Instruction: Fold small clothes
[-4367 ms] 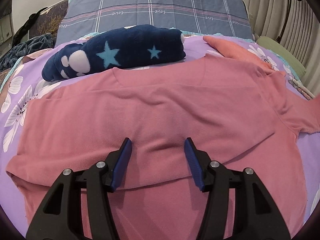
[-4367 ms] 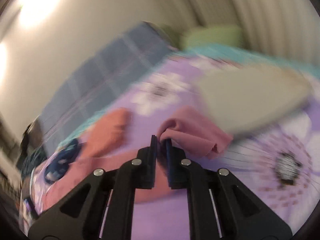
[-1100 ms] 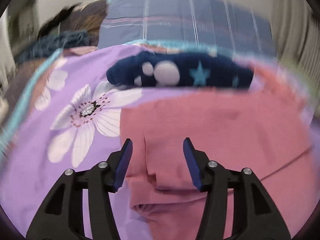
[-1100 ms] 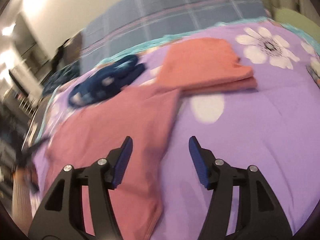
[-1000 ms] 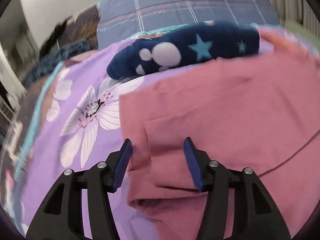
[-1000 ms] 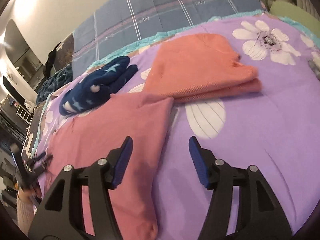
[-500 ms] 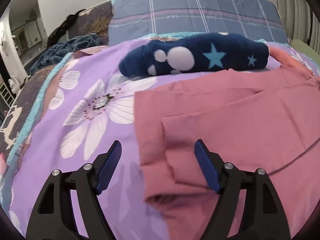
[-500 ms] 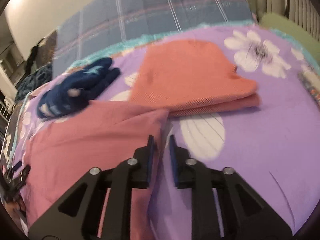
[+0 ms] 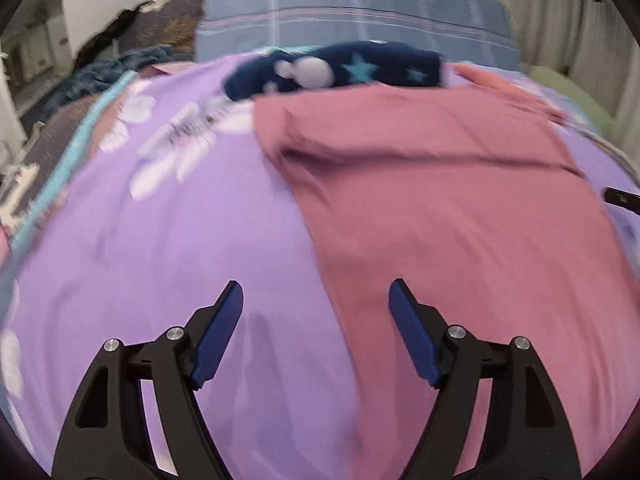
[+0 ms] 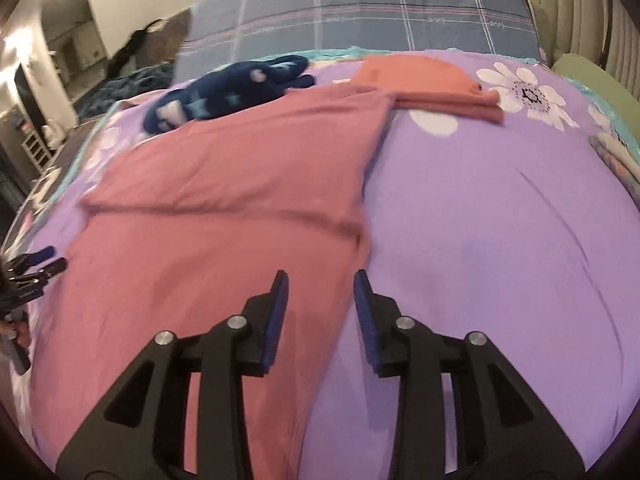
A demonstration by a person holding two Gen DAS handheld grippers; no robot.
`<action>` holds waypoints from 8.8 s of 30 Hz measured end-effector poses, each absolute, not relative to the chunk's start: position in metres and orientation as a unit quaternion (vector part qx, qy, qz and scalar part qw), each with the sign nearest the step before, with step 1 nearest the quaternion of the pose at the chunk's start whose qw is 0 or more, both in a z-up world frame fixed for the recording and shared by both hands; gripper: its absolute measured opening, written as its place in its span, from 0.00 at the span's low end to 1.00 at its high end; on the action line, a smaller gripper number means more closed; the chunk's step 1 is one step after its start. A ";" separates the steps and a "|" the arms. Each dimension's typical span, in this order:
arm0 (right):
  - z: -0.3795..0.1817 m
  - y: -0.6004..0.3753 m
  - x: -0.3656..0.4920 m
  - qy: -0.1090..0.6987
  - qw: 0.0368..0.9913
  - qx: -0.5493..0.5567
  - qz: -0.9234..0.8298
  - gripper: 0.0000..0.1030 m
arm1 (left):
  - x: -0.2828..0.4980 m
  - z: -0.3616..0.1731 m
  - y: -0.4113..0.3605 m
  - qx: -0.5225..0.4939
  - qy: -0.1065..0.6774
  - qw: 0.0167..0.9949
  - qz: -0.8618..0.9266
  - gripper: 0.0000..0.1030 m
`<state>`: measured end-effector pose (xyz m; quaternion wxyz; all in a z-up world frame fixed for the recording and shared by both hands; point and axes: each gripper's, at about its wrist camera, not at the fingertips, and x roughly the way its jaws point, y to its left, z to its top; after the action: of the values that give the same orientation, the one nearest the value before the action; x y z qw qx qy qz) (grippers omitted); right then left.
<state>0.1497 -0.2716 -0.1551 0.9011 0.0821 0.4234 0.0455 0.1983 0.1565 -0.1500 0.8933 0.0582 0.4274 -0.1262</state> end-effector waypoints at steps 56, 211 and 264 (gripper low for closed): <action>-0.018 -0.300 -0.151 0.214 0.925 0.213 0.230 0.06 | -0.080 -0.006 0.194 -0.124 0.223 0.911 -0.324 0.04; -0.130 -0.361 0.093 0.401 0.894 0.183 0.079 0.25 | 0.074 -0.142 -0.150 0.184 0.371 0.817 -0.401 0.50; -0.110 -0.259 0.042 0.396 0.909 0.007 0.131 0.23 | 0.092 -0.136 0.103 -0.026 0.402 0.897 -0.182 0.37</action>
<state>0.0425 -0.2588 -0.1100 0.9090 0.0071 0.3956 0.1313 0.0920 0.1027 -0.1358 0.8969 -0.0258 0.4021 -0.1822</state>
